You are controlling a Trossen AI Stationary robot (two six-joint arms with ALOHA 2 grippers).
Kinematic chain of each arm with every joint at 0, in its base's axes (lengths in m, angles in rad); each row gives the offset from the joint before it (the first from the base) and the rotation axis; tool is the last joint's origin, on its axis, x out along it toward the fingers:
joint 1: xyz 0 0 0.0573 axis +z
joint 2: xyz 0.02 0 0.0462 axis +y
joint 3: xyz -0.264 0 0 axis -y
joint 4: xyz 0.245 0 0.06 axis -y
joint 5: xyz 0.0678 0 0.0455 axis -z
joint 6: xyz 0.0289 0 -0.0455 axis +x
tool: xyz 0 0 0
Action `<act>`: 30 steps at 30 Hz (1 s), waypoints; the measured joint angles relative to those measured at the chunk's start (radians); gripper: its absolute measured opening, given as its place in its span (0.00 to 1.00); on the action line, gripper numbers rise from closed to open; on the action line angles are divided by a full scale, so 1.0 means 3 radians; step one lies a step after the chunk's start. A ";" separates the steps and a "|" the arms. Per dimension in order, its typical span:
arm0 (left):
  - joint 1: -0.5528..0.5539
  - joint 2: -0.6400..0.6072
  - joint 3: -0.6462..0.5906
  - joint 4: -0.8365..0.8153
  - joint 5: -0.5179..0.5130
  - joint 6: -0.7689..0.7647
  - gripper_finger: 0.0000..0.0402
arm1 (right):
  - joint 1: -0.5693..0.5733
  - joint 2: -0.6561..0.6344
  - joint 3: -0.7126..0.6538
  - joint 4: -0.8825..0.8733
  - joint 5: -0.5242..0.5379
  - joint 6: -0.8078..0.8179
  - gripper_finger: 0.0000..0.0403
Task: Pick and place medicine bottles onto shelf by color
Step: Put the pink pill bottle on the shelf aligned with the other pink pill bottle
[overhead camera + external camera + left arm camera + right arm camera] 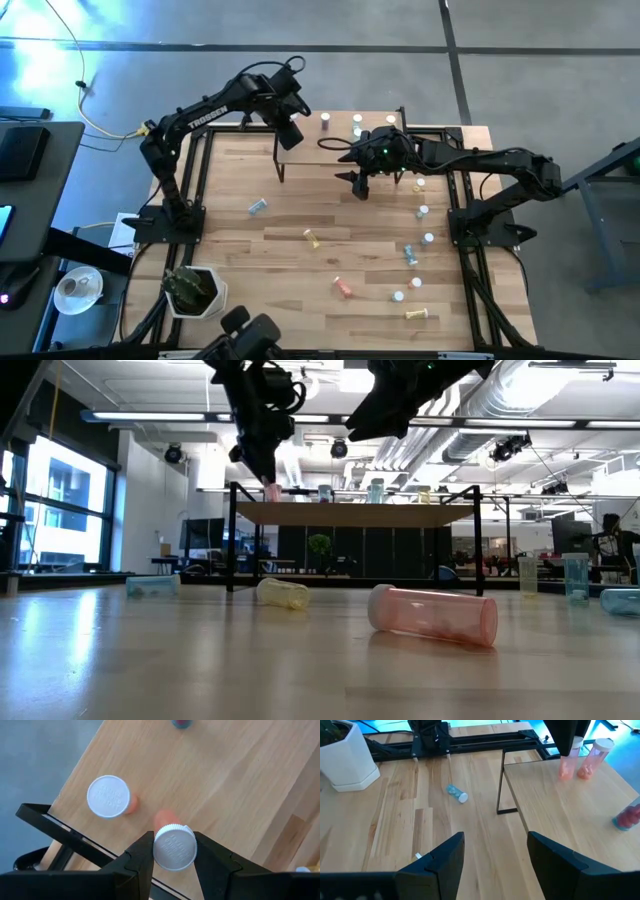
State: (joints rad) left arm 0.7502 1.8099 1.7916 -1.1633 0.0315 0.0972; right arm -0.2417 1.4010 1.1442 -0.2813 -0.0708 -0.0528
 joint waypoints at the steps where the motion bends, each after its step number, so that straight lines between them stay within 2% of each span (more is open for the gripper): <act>1: -0.0009 0.0000 0.0000 0.0000 0.0000 0.0001 0.28 | 0.0000 0.0000 0.0000 -0.0001 0.0000 0.0000 0.52; 30: -0.0061 0.0078 0.0005 -0.0062 -0.0052 0.0002 0.28 | 0.0000 0.0001 0.0000 -0.0050 0.0000 0.0001 0.52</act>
State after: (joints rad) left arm 0.7319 1.8332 1.7931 -1.1820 0.0158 0.0978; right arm -0.2416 1.4014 1.1442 -0.2962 -0.0708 -0.0525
